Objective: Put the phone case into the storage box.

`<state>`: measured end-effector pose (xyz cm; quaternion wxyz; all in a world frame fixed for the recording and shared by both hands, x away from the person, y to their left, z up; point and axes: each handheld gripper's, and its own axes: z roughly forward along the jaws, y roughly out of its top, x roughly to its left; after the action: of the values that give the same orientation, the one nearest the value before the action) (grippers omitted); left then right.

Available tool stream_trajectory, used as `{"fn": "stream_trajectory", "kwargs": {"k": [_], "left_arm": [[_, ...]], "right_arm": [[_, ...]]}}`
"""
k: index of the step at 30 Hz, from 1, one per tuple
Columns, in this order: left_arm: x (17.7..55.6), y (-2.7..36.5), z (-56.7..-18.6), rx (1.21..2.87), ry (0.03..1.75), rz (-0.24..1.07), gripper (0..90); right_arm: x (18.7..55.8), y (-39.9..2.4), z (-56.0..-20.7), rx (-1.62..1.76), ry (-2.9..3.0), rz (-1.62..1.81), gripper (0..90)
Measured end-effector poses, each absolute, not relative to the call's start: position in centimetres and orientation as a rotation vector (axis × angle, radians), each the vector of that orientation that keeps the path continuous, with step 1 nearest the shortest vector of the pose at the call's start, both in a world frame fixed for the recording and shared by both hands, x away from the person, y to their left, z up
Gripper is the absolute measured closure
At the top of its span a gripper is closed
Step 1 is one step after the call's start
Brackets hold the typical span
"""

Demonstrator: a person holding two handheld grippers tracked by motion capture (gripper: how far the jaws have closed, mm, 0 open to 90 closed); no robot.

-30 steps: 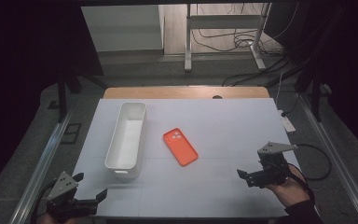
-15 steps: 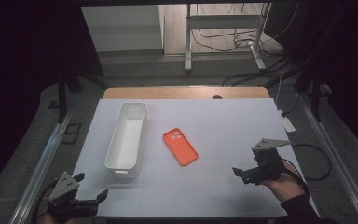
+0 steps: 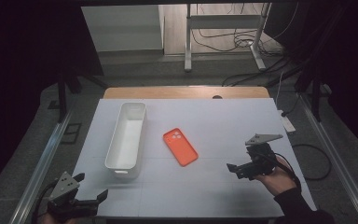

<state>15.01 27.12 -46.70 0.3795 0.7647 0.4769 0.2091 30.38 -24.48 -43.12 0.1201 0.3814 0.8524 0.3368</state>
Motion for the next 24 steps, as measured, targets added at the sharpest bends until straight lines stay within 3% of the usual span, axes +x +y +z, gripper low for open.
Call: {"fn": "stream_trajectory", "kwargs": {"k": [24], "left_arm": [[15.0, 27.1, -46.7, 1.957, 1.214, 0.532, 2.5]], "right_arm": [[33.5, -21.2, -43.7, 1.063, 2.554, 0.970, 0.0]]}}
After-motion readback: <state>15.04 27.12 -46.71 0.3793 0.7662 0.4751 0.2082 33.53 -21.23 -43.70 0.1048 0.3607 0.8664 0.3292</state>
